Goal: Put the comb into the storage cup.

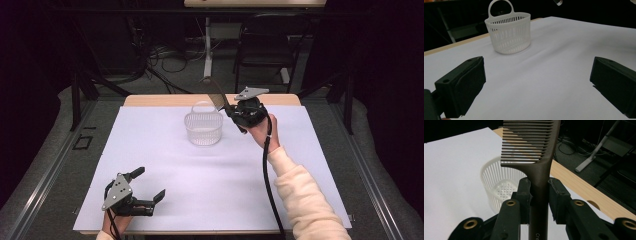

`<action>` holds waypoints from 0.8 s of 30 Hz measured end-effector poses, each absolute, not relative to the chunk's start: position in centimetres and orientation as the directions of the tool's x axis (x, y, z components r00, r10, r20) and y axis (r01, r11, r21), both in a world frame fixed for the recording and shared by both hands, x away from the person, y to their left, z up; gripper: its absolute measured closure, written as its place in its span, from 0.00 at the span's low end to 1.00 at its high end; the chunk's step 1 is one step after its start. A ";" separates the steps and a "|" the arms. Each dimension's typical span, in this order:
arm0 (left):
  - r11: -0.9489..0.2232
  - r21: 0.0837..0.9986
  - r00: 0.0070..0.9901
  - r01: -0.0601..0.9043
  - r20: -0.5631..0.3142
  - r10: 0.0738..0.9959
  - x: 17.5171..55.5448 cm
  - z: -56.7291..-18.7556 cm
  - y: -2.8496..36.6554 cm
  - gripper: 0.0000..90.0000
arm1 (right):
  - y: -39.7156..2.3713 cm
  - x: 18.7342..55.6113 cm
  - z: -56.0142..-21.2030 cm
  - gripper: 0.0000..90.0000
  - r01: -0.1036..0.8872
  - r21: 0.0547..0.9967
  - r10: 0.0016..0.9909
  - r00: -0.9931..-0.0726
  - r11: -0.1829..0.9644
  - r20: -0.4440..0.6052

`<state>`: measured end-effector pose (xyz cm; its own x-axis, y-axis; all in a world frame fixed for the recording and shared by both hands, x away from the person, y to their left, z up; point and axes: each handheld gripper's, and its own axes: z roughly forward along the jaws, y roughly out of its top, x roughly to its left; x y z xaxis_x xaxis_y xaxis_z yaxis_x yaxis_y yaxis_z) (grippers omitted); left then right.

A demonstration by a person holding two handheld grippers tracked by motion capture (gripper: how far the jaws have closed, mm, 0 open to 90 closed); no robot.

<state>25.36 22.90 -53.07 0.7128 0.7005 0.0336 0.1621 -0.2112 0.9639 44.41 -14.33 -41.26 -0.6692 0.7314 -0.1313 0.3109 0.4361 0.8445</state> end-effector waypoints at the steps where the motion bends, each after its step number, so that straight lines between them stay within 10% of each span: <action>1: -0.211 0.964 0.713 0.162 0.034 0.700 25.4 -53.1 22.9 0.00 | -14.3 44.4 -41.3 0.81 0.308 0.846 0.731 -0.669 0.435 -0.132; 24: -0.209 0.965 0.712 0.161 0.033 0.701 25.3 -53.1 22.9 0.00 | -13.7 45.1 -41.0 0.80 0.293 0.863 0.739 -0.662 0.411 -0.127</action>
<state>25.35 22.91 -53.06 0.7124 0.7010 0.0335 0.1608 -0.2095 0.9645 45.13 -13.71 -40.98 -0.6622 0.7385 -0.1266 0.2933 0.4109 0.8632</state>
